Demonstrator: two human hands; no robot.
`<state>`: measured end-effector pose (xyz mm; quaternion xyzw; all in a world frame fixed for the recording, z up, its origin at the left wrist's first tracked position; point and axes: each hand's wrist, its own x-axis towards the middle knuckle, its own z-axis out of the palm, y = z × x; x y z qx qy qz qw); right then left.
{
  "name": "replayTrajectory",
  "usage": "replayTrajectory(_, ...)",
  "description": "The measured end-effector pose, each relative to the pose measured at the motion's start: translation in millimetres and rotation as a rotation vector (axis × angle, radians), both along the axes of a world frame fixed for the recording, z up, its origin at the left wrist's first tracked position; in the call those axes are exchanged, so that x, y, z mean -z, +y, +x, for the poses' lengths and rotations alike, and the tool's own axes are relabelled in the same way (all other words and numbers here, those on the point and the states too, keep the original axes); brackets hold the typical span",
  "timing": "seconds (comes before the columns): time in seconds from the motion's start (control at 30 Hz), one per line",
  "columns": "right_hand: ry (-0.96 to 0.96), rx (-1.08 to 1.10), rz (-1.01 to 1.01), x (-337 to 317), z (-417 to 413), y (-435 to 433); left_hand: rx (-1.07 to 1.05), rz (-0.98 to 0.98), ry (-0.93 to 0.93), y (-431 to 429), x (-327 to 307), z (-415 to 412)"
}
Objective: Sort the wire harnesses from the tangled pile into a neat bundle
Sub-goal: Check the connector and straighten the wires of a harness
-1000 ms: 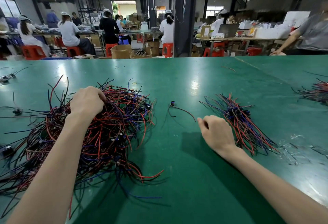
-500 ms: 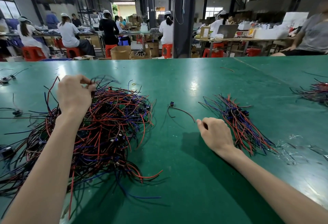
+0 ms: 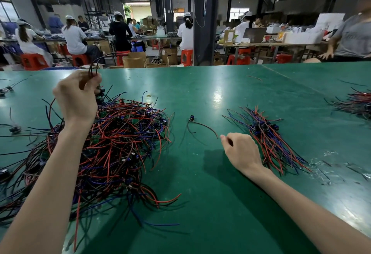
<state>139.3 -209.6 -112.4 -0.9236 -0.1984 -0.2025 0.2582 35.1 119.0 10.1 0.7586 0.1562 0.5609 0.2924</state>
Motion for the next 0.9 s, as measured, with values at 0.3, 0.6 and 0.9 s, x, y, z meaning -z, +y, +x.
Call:
replayTrajectory(0.3,0.008,-0.011,0.006,0.2,-0.8,-0.1,0.212,0.050,0.108,-13.8,-10.3,2.9)
replayTrajectory(0.6,0.015,-0.009,0.017,-1.7,-1.2,-0.4,0.354,0.104,0.050,-56.8,-25.6,5.9)
replayTrajectory(0.9,0.011,-0.005,0.049,-4.2,-3.7,-0.7,0.302,0.234,0.122,-87.1,-21.8,8.5)
